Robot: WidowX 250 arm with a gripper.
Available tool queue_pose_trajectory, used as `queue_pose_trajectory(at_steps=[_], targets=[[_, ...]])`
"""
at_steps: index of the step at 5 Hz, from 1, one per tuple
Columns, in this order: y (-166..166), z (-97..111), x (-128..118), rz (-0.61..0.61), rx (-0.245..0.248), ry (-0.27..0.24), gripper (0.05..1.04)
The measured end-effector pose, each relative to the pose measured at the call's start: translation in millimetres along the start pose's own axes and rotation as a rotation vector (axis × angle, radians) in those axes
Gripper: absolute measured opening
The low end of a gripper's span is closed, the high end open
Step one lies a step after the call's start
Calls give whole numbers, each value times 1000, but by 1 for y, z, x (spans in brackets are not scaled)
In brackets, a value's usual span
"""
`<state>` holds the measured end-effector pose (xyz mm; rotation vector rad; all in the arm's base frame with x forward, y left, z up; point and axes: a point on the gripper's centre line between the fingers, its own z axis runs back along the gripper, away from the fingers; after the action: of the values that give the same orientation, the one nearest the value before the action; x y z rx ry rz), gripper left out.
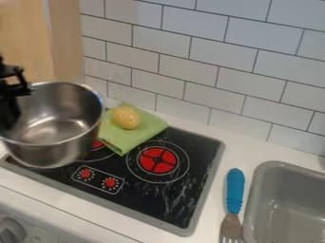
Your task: Moved the pot to the left side of the left burner
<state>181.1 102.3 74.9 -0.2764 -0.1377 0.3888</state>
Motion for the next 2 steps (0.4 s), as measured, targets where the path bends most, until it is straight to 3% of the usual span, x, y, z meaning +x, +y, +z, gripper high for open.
queue_pose_trajectory(at_steps=[2], targets=[[26,-14,8,76,20,9,68]])
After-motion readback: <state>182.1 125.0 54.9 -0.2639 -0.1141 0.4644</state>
